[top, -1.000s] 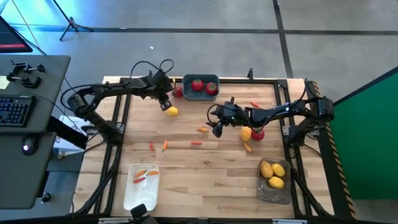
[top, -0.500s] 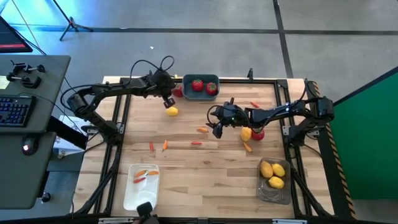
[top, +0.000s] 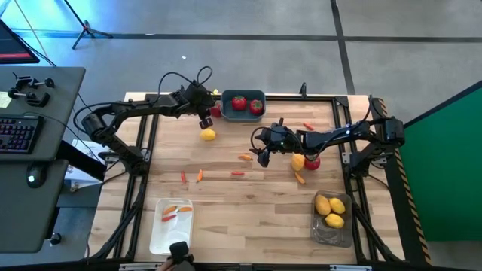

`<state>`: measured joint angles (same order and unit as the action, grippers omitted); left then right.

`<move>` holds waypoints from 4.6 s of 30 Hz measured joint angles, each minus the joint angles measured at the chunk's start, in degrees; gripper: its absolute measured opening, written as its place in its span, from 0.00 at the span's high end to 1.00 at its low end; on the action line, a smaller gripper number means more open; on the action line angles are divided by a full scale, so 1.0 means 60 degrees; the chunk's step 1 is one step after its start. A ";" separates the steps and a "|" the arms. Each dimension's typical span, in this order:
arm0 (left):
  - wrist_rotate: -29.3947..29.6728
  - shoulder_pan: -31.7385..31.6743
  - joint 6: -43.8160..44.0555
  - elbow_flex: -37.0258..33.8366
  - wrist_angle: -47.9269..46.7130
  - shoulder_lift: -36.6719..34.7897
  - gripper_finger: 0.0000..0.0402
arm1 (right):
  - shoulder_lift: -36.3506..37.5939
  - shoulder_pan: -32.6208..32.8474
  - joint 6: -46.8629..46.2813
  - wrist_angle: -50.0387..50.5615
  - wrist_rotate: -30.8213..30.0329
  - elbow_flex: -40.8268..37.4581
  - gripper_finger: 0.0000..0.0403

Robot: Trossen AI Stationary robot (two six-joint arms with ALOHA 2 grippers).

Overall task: Sort produce into baskets
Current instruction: Put the left red tomato into the blue bin

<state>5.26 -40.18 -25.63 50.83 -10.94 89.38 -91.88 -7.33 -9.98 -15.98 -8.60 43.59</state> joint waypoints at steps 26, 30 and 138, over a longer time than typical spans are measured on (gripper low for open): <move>-0.1100 0.0100 0.2298 -0.2493 0.3818 -0.2291 1.00 | 0.0004 -0.0083 0.0438 0.0240 0.0003 0.0794 0.45; -0.1111 0.0334 0.2659 -0.3345 0.4634 -0.3346 1.00 | -0.0231 -0.0304 0.0900 0.0815 0.0014 0.1722 0.67; -0.0084 0.1070 0.3942 -0.6805 0.4804 -0.8783 1.00 | -0.8958 -0.2095 0.1662 0.7621 0.0087 1.5216 1.00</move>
<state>4.75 -33.76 -1.98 10.00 17.88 36.69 -145.63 -19.90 -0.01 29.75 -8.08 134.89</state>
